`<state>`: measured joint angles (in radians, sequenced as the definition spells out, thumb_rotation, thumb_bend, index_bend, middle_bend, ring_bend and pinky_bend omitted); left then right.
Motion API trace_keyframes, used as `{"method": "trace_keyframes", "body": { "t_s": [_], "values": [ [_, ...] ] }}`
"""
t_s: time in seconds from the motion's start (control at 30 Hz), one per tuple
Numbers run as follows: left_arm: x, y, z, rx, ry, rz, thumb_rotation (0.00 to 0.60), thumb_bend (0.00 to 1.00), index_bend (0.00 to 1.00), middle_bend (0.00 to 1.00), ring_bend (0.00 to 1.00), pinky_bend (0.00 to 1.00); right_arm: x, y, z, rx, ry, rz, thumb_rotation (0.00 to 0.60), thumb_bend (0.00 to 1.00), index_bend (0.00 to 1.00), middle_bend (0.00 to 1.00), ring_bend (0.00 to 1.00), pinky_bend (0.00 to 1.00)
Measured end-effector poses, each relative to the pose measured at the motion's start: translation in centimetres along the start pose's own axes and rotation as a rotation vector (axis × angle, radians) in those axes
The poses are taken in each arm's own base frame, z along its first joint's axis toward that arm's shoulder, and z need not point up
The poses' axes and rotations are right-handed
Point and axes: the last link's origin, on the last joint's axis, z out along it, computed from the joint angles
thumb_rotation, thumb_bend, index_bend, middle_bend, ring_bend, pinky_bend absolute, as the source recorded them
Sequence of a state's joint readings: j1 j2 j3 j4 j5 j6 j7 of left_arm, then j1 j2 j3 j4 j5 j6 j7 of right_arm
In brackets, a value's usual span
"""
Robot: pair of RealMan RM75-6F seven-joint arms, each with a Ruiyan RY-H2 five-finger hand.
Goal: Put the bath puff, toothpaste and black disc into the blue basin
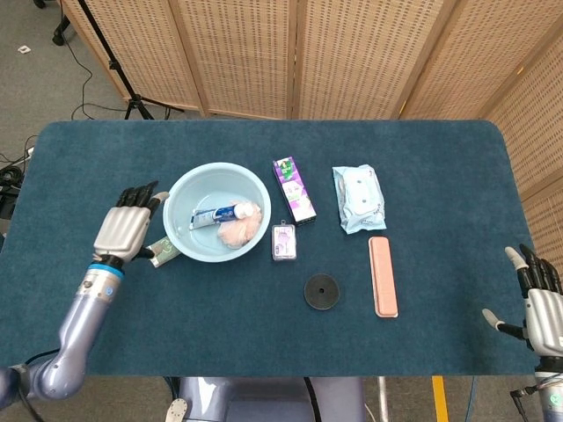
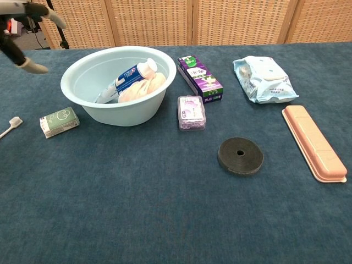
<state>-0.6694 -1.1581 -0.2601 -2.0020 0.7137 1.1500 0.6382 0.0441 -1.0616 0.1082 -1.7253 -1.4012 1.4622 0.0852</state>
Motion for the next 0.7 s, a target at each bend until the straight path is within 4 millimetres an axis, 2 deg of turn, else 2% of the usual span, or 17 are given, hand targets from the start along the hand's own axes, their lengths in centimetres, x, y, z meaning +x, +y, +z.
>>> {"method": "trace_keyframes", "body": {
  "t_s": [0.2,0.43,0.57,0.7],
  "values": [
    [0.6,-4.0,-5.8,0.051,-0.050,0.104,0.600,0.25,0.00,0.00,0.00,0.00,-0.4,-0.7,-0.3,0.026,-0.012,-0.029,0.600,0.20,0.06,0.00,0.00,0.00],
    [-1.1,-6.2,-11.4,0.058,-0.066,0.185,0.600,0.25,0.00,0.00,0.00,0.00,-1.2,-1.6,-0.7,0.058,-0.041,-0.070,0.600,0.19,0.06,0.00,0.00,0.00],
    [-2.4,-7.2,-14.0,0.088,-0.077,0.176,0.600,0.26,0.00,0.00,0.00,0.00,-1.4,-1.9,-0.9,0.070,-0.050,-0.088,0.600,0.19,0.06,0.00,0.00,0.00],
    [-3.5,-7.9,-15.4,0.110,-0.073,0.153,0.600,0.26,0.00,0.00,0.00,0.00,-1.6,-2.3,-1.1,0.085,-0.057,-0.110,0.600,0.19,0.06,0.00,0.00,0.00]
  ]
}}
